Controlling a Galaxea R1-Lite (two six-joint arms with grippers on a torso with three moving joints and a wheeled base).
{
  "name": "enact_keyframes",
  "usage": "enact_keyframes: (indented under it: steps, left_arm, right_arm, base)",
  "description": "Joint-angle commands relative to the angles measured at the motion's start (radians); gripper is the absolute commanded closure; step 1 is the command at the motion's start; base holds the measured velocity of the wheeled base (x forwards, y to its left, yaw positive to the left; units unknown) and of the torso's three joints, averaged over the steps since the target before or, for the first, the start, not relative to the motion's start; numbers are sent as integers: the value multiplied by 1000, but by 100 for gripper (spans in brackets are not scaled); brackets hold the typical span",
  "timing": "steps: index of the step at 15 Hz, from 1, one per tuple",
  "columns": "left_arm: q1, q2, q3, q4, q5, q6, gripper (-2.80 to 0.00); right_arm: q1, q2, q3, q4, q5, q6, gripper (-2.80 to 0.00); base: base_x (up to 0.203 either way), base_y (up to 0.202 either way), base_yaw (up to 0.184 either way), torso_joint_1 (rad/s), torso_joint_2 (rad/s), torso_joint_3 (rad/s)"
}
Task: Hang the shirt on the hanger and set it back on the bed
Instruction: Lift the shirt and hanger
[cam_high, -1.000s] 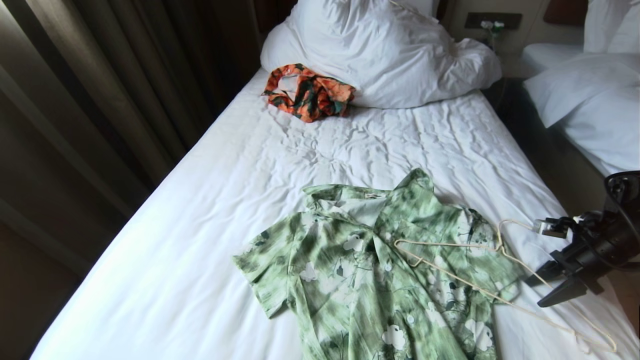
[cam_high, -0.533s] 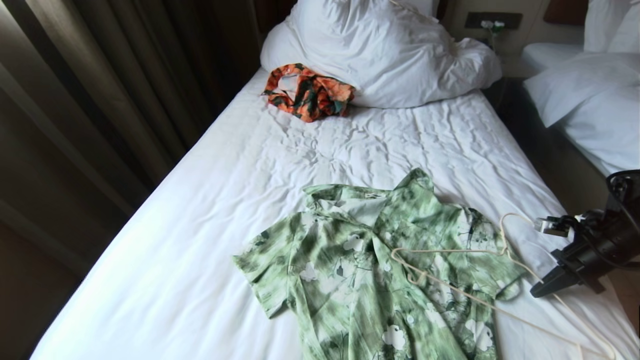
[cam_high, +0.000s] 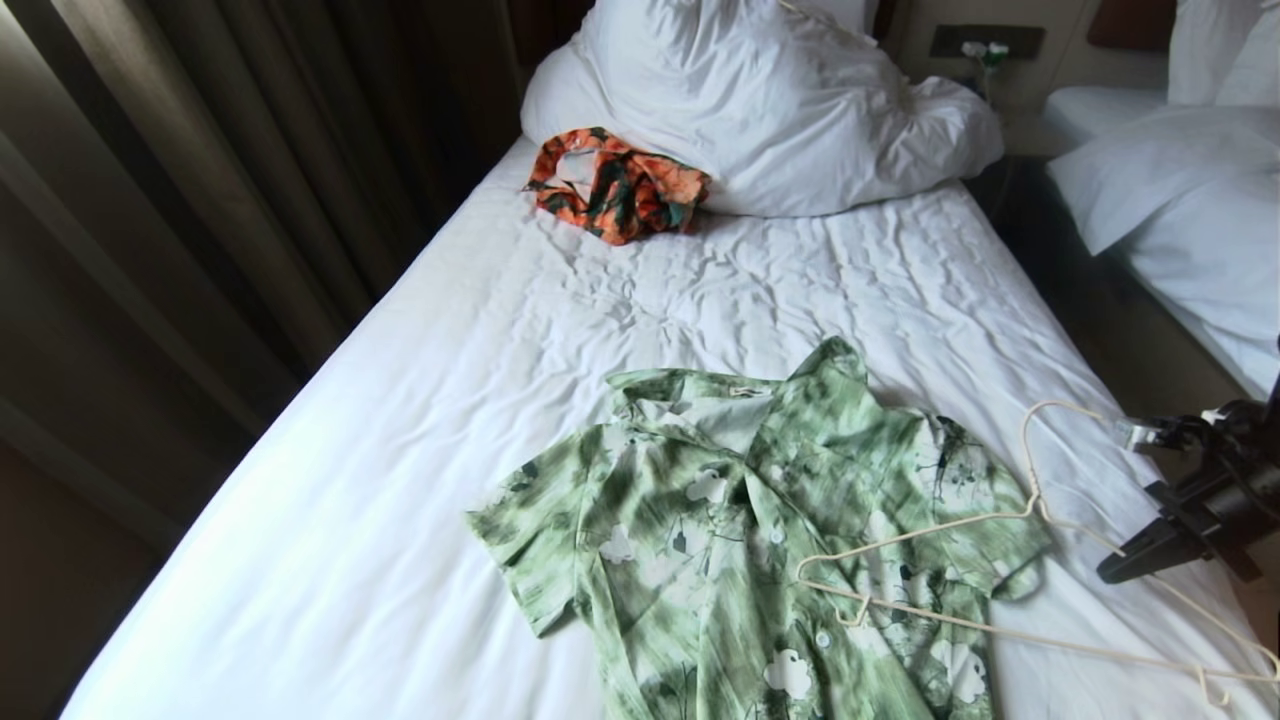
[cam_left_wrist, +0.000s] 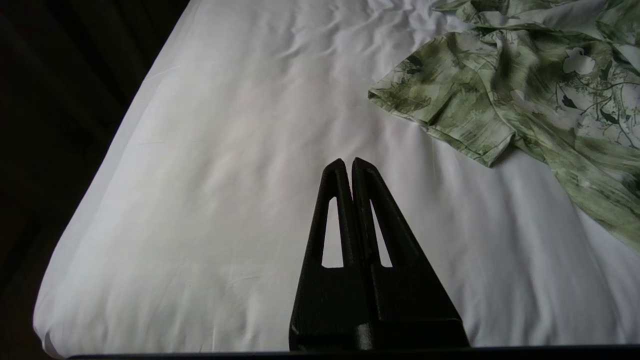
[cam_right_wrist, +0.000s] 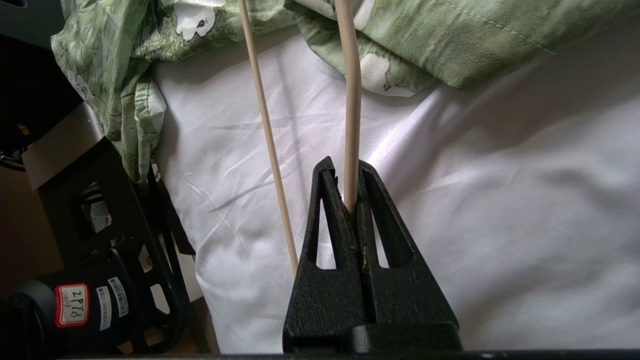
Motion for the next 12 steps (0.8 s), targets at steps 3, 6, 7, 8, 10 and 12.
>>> enact_keyframes:
  steps: [3, 6, 7, 8, 10, 12]
  left_arm:
    - [0, 1, 1, 0, 0, 0, 0]
    - [0, 1, 0, 0, 0, 0, 0]
    - [0, 1, 1, 0, 0, 0, 0]
    - [0, 1, 2, 0, 0, 0, 0]
    - [0, 1, 2, 0, 0, 0, 0]
    - [0, 1, 1, 0, 0, 0, 0]
  right_arm:
    - [-88, -158, 88, 10, 5, -105, 0]
    - [-151, -226, 146, 10, 17, -201, 0]
    - [-164, -243, 165, 10, 40, -228, 0]
    - [-172, -255, 174, 10, 82, -244, 0]
    - [-176, -279, 180, 10, 171, -248, 0]
    - [-174, -318, 179, 3, 204, -246, 0]
  base:
    - [0, 0, 0, 0, 0, 0]
    - [0, 0, 0, 0, 0, 0]
    - [0, 0, 0, 0, 0, 0]
    - [0, 0, 0, 0, 0, 0]
    - [0, 0, 0, 0, 0, 0]
    - [0, 0, 0, 0, 0, 0]
